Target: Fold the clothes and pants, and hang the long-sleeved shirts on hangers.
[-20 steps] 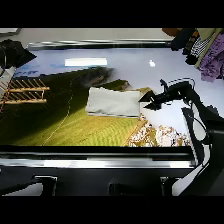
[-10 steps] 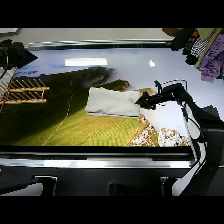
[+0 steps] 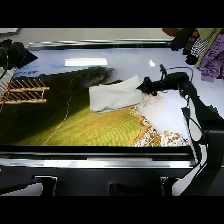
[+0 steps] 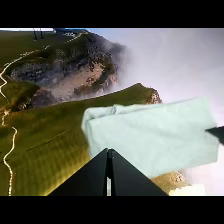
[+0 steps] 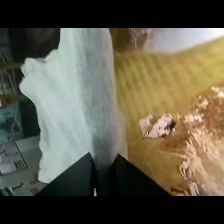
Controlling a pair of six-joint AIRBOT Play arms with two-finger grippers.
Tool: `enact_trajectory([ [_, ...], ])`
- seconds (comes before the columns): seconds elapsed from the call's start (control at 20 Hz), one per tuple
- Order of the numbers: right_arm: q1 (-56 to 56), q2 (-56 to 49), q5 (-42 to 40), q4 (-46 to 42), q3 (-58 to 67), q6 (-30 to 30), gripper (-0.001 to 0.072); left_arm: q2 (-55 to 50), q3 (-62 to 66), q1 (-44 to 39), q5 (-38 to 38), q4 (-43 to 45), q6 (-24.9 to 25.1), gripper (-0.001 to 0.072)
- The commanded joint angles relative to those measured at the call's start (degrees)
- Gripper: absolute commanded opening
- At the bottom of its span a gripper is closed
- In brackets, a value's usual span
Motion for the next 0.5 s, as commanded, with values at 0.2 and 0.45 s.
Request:
enact_trajectory([
  [0.2,-8.66,0.26,1.88,-0.02,12.61,9.88,0.0044,-0.04,-0.02,-0.02,-2.27,0.0,0.0,0.0017],
  [0.45,-15.52,0.72,6.69,-0.39,16.37,13.97,0.0044,-0.04,-0.02,-0.02,-2.56,0.0,0.0,0.0017],
])
